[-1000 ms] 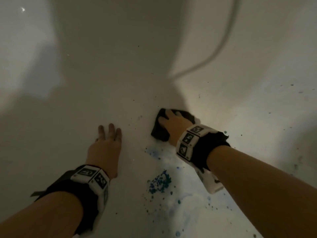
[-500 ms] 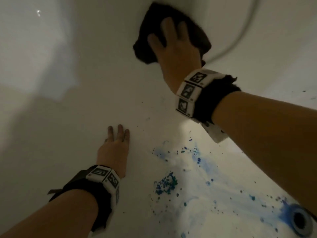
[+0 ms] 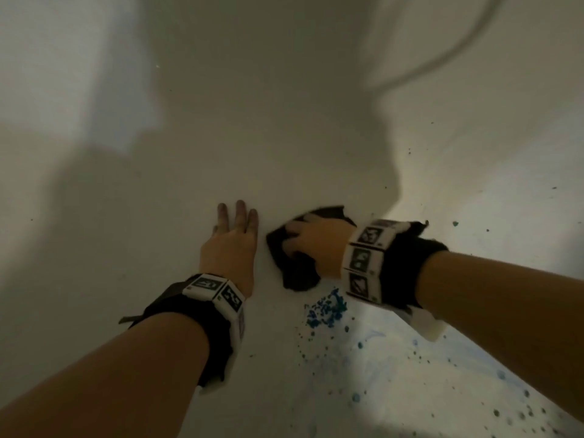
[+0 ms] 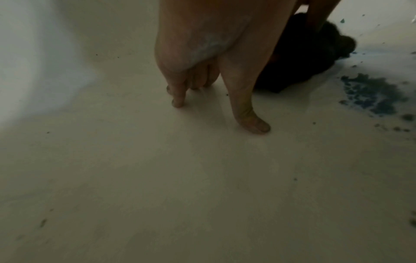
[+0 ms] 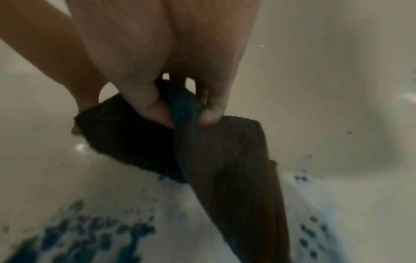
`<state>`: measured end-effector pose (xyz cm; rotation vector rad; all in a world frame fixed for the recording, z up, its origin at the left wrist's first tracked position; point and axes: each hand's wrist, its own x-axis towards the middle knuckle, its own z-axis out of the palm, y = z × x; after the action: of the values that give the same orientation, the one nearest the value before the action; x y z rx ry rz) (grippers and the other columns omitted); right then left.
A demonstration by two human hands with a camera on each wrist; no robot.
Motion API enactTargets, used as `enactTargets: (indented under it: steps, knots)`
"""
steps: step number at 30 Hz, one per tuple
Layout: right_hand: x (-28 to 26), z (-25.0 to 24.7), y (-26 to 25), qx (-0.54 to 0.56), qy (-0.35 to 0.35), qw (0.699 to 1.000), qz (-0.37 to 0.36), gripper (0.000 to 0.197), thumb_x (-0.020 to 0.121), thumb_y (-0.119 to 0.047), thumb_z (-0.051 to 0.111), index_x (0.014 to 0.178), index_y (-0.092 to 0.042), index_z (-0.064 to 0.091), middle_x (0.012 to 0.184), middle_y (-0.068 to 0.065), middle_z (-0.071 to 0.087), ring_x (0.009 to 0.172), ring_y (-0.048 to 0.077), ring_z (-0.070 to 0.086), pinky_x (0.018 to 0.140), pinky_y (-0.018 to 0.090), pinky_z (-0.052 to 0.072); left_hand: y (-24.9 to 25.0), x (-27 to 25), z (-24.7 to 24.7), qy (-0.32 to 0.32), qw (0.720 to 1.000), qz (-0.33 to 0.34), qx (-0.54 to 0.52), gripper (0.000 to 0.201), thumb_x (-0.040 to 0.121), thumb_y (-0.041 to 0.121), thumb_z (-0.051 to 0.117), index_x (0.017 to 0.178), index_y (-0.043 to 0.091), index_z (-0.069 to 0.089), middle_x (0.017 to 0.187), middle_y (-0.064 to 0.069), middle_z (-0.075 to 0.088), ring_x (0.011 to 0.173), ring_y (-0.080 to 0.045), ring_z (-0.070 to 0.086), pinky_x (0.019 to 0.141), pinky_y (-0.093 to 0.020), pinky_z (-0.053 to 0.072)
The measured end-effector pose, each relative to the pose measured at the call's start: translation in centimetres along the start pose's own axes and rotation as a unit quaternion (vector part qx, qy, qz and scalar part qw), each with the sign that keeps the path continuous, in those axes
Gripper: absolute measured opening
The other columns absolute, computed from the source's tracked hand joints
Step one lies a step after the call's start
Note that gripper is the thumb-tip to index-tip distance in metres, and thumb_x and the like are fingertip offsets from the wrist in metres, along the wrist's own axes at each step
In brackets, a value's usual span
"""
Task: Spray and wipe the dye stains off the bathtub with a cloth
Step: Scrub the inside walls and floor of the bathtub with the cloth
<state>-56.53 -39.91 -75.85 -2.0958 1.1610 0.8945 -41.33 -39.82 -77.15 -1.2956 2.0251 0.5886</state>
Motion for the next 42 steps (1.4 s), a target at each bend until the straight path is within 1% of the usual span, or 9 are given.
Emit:
enactTargets:
  steps: [2, 6, 11, 15, 28, 31, 34, 39, 42]
  knots:
    - [-1.8, -1.0, 0.4, 0.055, 0.093, 0.994, 0.035, 0.034, 0.089, -0.015, 0.047, 0.123, -0.016, 0.048, 0.133, 0.005, 0.036, 0.119, 0.027, 0.034, 0.093, 0.041, 0.044, 0.1, 0.0, -0.1, 0.009, 1.0, -0.002, -0.008, 0.101, 0.085, 0.011, 0.064, 0.147, 0.01, -0.016, 0.153, -0.012, -0.025, 0.142, -0.036, -0.014, 0.114, -0.036, 0.02]
    - [-2.1, -5.6, 2.5, 0.118, 0.38, 0.905, 0.148, 0.043, 0.087, -0.016, 0.052, 0.129, -0.01, 0.046, 0.141, 0.017, 0.032, 0.127, 0.035, 0.031, 0.098, 0.048, 0.039, 0.2, 0.1, 0.0, 0.009, 1.0, -0.005, -0.023, 0.098, 0.086, 0.009, 0.061, 0.147, 0.009, -0.016, 0.153, -0.011, -0.025, 0.142, -0.036, -0.014, 0.114, -0.037, 0.019]
    - [0.7, -8.7, 2.2, -0.002, 0.253, 0.95, 0.185, 0.049, 0.099, -0.018, 0.034, 0.146, -0.022, 0.022, 0.156, 0.011, 0.003, 0.141, 0.036, 0.006, 0.109, 0.049, 0.021, 0.2, 0.1, -0.1, 0.0, 1.0, -0.007, -0.027, 0.1, 0.085, 0.006, 0.062, 0.147, 0.009, -0.017, 0.152, -0.01, -0.026, 0.142, -0.035, -0.015, 0.115, -0.037, 0.018]
    - [2.2, -6.7, 1.3, 0.002, 0.15, 0.975, 0.163, 0.054, 0.097, -0.02, 0.038, 0.147, -0.03, 0.02, 0.156, 0.006, 0.0, 0.141, 0.038, 0.001, 0.107, 0.053, 0.028, 0.2, 0.3, -0.1, 0.003, 1.0, -0.005, -0.022, 0.102, 0.084, 0.008, 0.064, 0.147, 0.009, -0.016, 0.153, -0.01, -0.025, 0.142, -0.035, -0.014, 0.114, -0.038, 0.018]
    - [-3.1, 4.3, -2.1, 0.007, 0.108, 0.994, 0.003, 0.042, 0.09, -0.01, 0.052, 0.13, -0.022, 0.051, 0.147, 0.003, 0.028, 0.135, 0.03, 0.023, 0.082, 0.034, 0.048, -0.2, 0.2, 0.0, -0.005, 1.0, 0.0, 0.004, 0.116, 0.076, 0.021, 0.075, 0.147, 0.009, -0.015, 0.153, -0.012, -0.023, 0.142, -0.035, -0.013, 0.114, -0.037, 0.019]
    - [-3.3, 2.2, 0.1, 0.031, 0.26, 0.963, 0.059, 0.028, 0.089, -0.015, 0.056, 0.117, -0.018, 0.06, 0.13, 0.005, 0.047, 0.119, 0.027, 0.042, 0.086, 0.039, 0.05, 0.0, 0.1, -0.4, -0.014, 1.0, 0.0, 0.008, 0.121, 0.072, 0.024, 0.079, 0.147, 0.009, -0.016, 0.153, -0.012, -0.024, 0.142, -0.035, -0.013, 0.114, -0.038, 0.02]
    - [-3.3, 0.1, 4.0, 0.093, 0.487, 0.849, 0.185, 0.038, 0.08, -0.002, 0.062, 0.117, -0.011, 0.063, 0.127, 0.019, 0.052, 0.115, 0.04, 0.049, 0.084, 0.044, 0.049, 0.0, 0.2, -0.6, -0.024, 1.0, -0.001, 0.005, 0.124, 0.07, 0.025, 0.08, 0.147, 0.009, -0.017, 0.153, -0.012, -0.025, 0.142, -0.035, -0.014, 0.114, -0.039, 0.02]
    - [-2.3, 0.6, 5.4, 0.138, 0.209, 0.921, 0.3, 0.06, 0.092, -0.015, 0.048, 0.145, -0.027, 0.024, 0.154, 0.009, 0.007, 0.138, 0.038, 0.012, 0.103, 0.048, 0.032, 0.0, 0.3, -0.4, -0.026, 1.0, 0.0, 0.001, 0.126, 0.069, 0.025, 0.081, 0.147, 0.009, -0.016, 0.153, -0.011, -0.025, 0.142, -0.035, -0.014, 0.112, -0.041, 0.023]
    - [-3.1, 3.8, 3.7, 0.11, 0.202, 0.936, 0.266, 0.067, 0.089, -0.018, 0.056, 0.145, -0.029, 0.021, 0.153, 0.008, 0.009, 0.136, 0.038, 0.016, 0.1, 0.045, 0.037, -0.1, 0.4, -0.4, -0.026, 1.0, 0.005, 0.003, 0.126, 0.068, 0.026, 0.081, 0.147, 0.01, -0.016, 0.153, -0.01, -0.025, 0.142, -0.034, -0.014, 0.112, -0.042, 0.025]
